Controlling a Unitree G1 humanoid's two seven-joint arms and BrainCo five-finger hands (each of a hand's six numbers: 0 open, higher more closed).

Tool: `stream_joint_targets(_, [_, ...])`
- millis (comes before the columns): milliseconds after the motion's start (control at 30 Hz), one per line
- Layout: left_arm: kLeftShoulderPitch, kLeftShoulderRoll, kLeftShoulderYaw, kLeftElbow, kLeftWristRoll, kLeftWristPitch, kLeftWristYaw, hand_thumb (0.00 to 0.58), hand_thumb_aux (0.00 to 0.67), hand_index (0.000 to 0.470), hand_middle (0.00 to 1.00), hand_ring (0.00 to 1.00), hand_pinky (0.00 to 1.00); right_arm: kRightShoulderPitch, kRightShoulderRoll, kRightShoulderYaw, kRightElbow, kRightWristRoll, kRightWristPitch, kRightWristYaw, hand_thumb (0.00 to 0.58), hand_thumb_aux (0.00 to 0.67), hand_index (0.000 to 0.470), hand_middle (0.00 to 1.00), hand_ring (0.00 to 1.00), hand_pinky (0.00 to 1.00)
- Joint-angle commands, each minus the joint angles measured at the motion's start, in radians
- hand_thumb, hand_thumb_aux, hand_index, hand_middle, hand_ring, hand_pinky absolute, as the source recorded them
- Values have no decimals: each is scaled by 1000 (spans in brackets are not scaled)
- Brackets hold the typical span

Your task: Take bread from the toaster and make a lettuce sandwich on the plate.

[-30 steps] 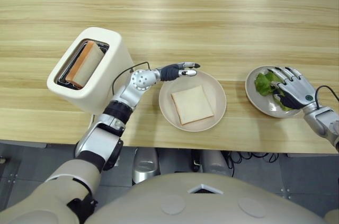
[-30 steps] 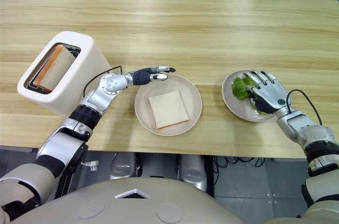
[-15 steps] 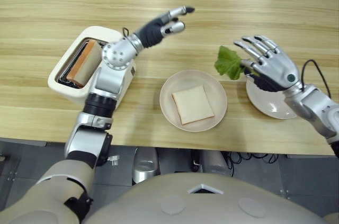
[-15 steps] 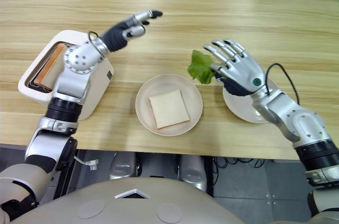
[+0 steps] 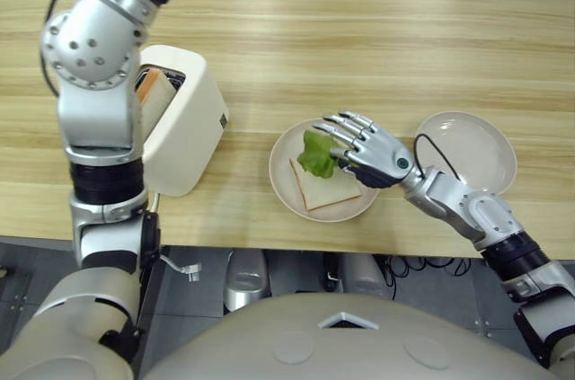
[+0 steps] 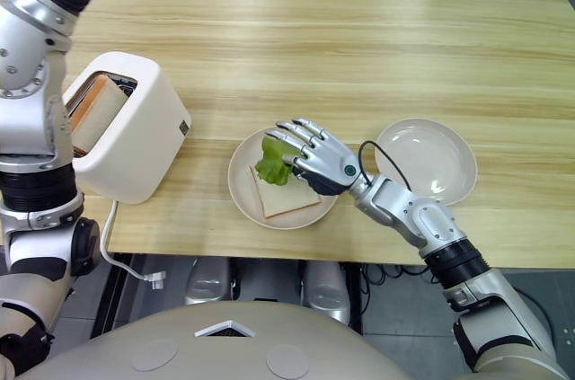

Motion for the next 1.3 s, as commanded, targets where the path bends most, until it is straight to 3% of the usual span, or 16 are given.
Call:
stream_joint_targets(33, [29,53,45,-123,-13,56,-4,0,0,0,0,0,0,2,13,28,35,-6,-17,26,580,670,460,0,0,0])
stream_joint_targets(300, [54,125,109,-264,-88,183,-19,0,0,0,0,0,0,-3,34,71,127,-13,-29,32,580,670,460,0,0,0])
stream_joint_targets(333, [64,137,108,-266,-80,184,-23,0,0,0,0,0,0,-3,34,72,132,-14,-29,31,579,644,442,0,0,0])
stream_joint_targets(367, [74,151,110,-265,-77,190,-26,0,0,0,0,0,0,-4,34,73,135,-15,-29,31,563,554,381,0,0,0])
stream_joint_targets(433, [105,211,108,-250,-26,169,-40,0,0,0,0,0,0,-4,34,73,136,-15,-27,32,462,368,253,0,0,0])
stream_joint_targets(467, [127,254,101,-239,27,132,-43,0,0,0,0,0,0,-4,33,72,135,-14,-27,33,212,137,94,0,0,0])
stream_joint_targets(500, [154,298,89,-227,85,89,-46,0,0,0,0,0,0,-4,32,71,134,-13,-26,34,0,0,0,0,0,0])
stream_joint_targets(600, [265,452,45,-175,307,-52,-39,0,0,0,0,0,0,-7,25,64,131,-11,-21,41,0,0,0,0,0,0])
stream_joint_targets(800, [397,581,44,-52,457,-146,-46,0,0,0,0,0,0,-2,-3,30,84,4,-6,62,0,0,0,0,0,0])
stream_joint_targets(1067, [503,678,67,51,603,-134,-59,0,0,0,0,0,0,44,-63,-68,-40,41,25,87,0,0,0,0,0,0])
stream_joint_targets(1300, [564,680,17,118,671,-113,-107,0,0,0,0,0,0,47,-76,-152,-99,80,41,102,0,0,0,0,0,0])
